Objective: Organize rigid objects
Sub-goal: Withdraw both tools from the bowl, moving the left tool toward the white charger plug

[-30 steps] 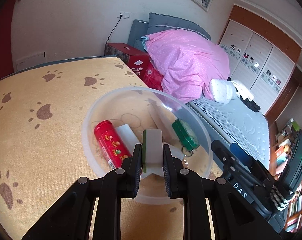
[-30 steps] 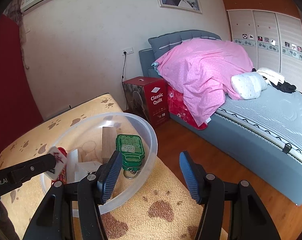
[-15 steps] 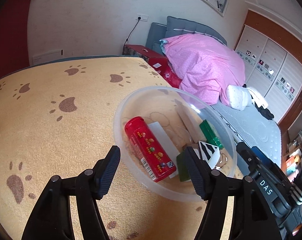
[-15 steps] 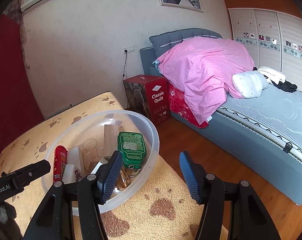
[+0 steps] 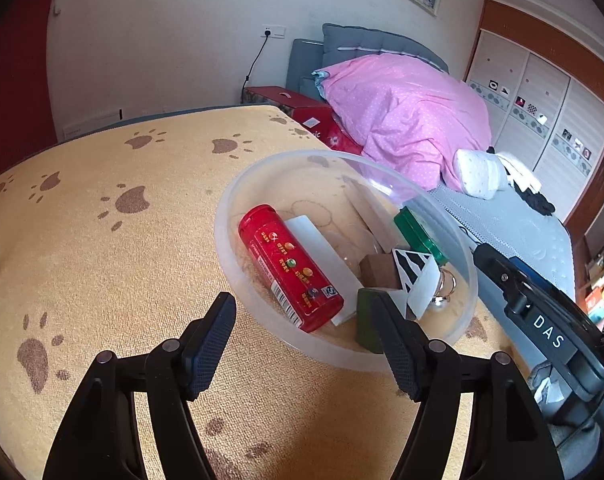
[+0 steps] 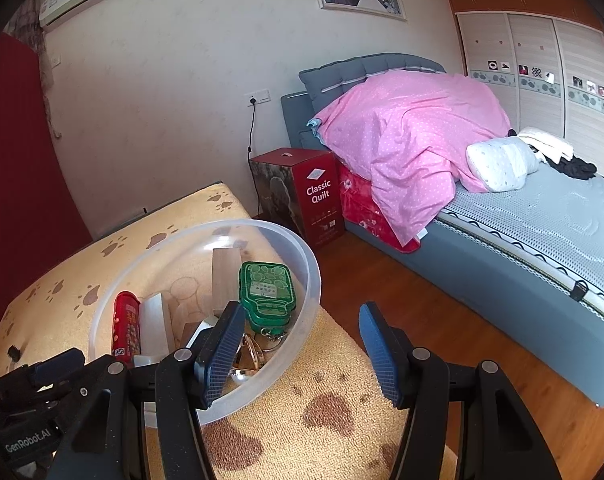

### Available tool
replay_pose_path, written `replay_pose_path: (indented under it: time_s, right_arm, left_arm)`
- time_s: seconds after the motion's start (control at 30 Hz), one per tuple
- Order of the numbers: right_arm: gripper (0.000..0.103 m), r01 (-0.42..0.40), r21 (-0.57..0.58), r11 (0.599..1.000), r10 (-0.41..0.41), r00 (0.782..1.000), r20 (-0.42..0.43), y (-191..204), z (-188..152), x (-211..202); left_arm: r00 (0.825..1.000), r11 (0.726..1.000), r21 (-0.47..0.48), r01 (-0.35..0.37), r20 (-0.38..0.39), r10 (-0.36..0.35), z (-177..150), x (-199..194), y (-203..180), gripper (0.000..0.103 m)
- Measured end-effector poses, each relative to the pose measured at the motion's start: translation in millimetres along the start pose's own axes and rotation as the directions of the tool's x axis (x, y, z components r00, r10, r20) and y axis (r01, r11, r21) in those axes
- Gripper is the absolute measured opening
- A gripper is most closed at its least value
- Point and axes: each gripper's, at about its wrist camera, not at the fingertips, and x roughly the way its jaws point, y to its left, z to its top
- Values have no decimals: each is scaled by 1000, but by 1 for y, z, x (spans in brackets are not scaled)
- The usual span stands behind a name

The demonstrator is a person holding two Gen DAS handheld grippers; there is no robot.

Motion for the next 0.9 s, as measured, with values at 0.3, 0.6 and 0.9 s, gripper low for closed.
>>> replay_pose_path:
  time_s: [0.3,0.6,0.9]
  right_arm:
    - [69,-2,0,1000,2,1000,11,1,1,-3]
    - [72,-45,-22,999,45,999,-6,10,0,-8]
    - [74,-70,-69,995,68,997,-34,25,-6,-12]
  left_arm:
    - [999,999,47,-20,-28,21,-8,9,-17,81]
    - [1000,1000,18,-8,-18,8,-7,1,-9,81]
    - [1000,1000,-23,-16,-6,16,-10,-9,7,81]
